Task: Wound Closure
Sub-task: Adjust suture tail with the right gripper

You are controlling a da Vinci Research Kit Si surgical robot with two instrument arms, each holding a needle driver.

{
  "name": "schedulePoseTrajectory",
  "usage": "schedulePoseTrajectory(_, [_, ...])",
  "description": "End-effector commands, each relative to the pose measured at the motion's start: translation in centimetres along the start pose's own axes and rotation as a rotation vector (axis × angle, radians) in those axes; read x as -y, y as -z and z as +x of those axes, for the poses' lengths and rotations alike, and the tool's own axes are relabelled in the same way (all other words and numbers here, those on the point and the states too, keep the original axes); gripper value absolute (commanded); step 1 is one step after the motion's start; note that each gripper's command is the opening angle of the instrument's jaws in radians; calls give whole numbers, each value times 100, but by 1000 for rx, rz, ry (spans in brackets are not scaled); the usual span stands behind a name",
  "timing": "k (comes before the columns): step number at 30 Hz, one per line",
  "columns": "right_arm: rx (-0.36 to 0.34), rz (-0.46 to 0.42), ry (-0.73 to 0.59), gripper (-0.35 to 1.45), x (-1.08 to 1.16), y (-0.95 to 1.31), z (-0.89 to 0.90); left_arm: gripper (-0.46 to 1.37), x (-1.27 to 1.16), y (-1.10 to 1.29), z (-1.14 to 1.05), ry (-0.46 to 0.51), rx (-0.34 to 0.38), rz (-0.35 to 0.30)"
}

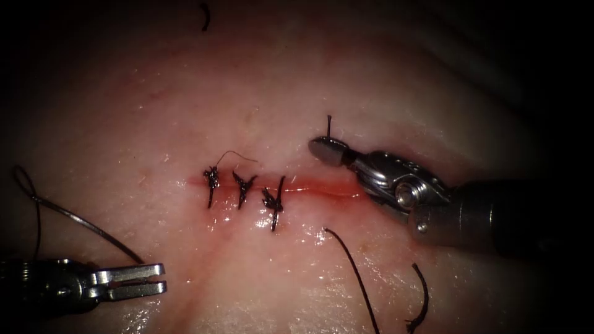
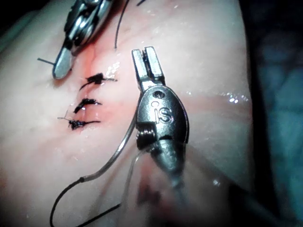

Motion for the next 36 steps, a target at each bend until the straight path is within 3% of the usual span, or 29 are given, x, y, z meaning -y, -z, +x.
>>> schedulePoseTrajectory(1, [-9, -3, 25, -35, 1, 2, 0, -35, 0, 0, 0, 0, 0, -3])
schedulePoseTrajectory(9, [-97, 28, 141, -35, 9, 15, 9, -35, 0, 0, 0, 0, 0, -3])
schedulePoseTrajectory(21, [-225, 59, 232, -35, 28, 42, 50, -35, 5, -2, -4, 7, 2, 1])
schedulePoseTrajectory(28, [-263, 61, 255, -35, 37, 49, 71, -35, 5, -2, -4, 7, 2, 1])
schedulePoseTrajectory(36, [-281, 59, 269, -35, 42, 51, 82, -35, 6, -4, -5, -4, 0, 5])
